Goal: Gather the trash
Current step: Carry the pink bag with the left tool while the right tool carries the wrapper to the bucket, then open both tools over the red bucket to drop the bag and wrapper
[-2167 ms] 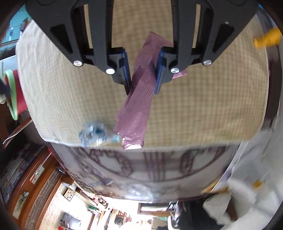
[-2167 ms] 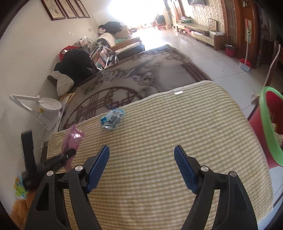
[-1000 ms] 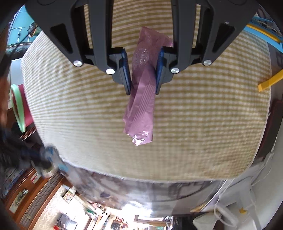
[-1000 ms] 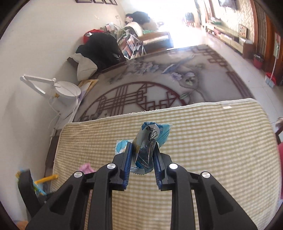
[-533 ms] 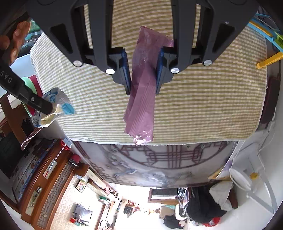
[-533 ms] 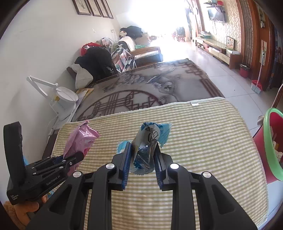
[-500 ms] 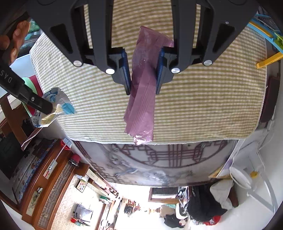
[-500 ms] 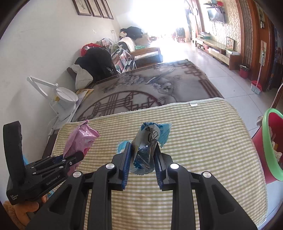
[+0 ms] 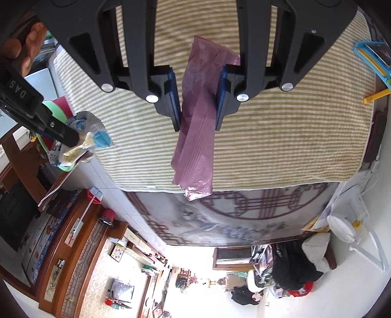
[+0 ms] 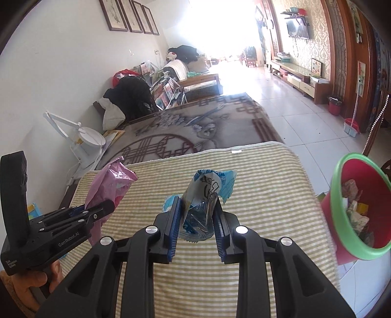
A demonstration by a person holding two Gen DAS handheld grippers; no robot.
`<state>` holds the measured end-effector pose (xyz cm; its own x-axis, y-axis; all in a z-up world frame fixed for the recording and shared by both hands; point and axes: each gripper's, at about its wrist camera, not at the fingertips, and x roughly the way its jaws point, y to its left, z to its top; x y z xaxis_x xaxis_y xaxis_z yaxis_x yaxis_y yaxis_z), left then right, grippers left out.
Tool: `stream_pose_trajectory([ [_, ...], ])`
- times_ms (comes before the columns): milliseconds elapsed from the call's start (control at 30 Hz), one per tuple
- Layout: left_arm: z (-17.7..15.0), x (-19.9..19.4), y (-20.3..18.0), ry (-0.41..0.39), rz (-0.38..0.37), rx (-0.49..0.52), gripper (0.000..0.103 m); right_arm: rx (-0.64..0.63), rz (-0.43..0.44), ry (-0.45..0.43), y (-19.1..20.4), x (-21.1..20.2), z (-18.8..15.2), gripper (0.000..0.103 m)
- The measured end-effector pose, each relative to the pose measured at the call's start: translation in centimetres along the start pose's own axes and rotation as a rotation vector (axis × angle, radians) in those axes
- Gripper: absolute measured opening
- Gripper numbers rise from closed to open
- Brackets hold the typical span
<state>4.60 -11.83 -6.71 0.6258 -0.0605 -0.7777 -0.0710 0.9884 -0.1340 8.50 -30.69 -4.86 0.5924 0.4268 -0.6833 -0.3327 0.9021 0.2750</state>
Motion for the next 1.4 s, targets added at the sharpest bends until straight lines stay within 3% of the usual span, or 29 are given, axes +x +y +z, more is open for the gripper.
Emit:
stream_pose_trajectory([
  [200, 0.5, 0.8, -6.8, -0.004, -0.052, 0.023, 0.025, 0.031, -0.035, -0.027, -6.4, -2.8, 0.1, 0.025],
  [300, 1.2, 1.7, -10.6, 0.0, -0.114, 0.043, 0.025, 0.063, -0.12, -0.058, -11.0, -4.6, 0.4, 0.025],
  [433, 2.1, 3.4, -17.9, 0.03, -0.243, 0.136, 0.025, 0.167, -0.256, -0.083, -18.8, -7.1, 0.3, 0.025],
  [567, 3.3, 5.5, -25.2, 0.068, -0.368, 0.223, 0.025, 0.21, -0.374, -0.092, -23.8, -8.2, 0.2, 0.028],
  [600, 3.6, 6.0, -26.9, 0.088, -0.413, 0.236, 0.03, 0.211, -0.395, -0.097, -24.5, -8.4, 0.2, 0.038],
  [633, 3.9, 6.4, -28.1, 0.092, -0.436, 0.246, 0.046, 0.209, -0.433, -0.105, -25.3, -8.5, 0.2, 0.064],
  [667, 4.2, 6.7, -29.1, 0.084, -0.443, 0.256, 0.059, 0.207, -0.464, -0.113, -25.8, -8.6, -0.1, 0.077],
  [700, 4.6, 6.9, -30.0, 0.049, -0.428, 0.263, 0.082, 0.202, -0.505, -0.13, -26.2, -8.9, -0.2, 0.082],
  [867, 5.1, 6.3, -28.1, -0.007, -0.372, 0.223, 0.09, 0.217, -0.562, -0.155, -26.6, -11.0, -1.1, 0.085],
  [1000, 5.5, 4.0, -24.6, -0.107, -0.297, 0.229, 0.095, 0.231, -0.521, -0.228, -23.5, -12.6, -0.9, 0.092],
  [1033, 6.0, 2.9, -23.4, -0.148, -0.278, 0.222, 0.098, 0.23, -0.509, -0.263, -22.3, -13.2, -0.6, 0.096],
  [1100, 6.4, 1.0, -21.2, -0.226, -0.251, 0.205, 0.098, 0.225, -0.501, -0.347, -19.5, -14.3, 0.3, 0.096],
  [1233, 7.1, -3.3, -15.7, -0.39, -0.216, 0.197, 0.098, 0.245, -0.563, -0.665, -11.5, -16.3, 0.6, 0.096],
  [1267, 7.2, -4.2, -14.6, -0.419, -0.217, 0.2, 0.098, 0.258, -0.548, -0.679, -10.4, -16.1, 0.9, 0.096],
  [1400, 7.6, -6.7, -8.8, -0.447, -0.206, 0.158, 0.098, 0.258, -0.463, -0.549, -5.0, -12.8, 1.9, 0.096],
])
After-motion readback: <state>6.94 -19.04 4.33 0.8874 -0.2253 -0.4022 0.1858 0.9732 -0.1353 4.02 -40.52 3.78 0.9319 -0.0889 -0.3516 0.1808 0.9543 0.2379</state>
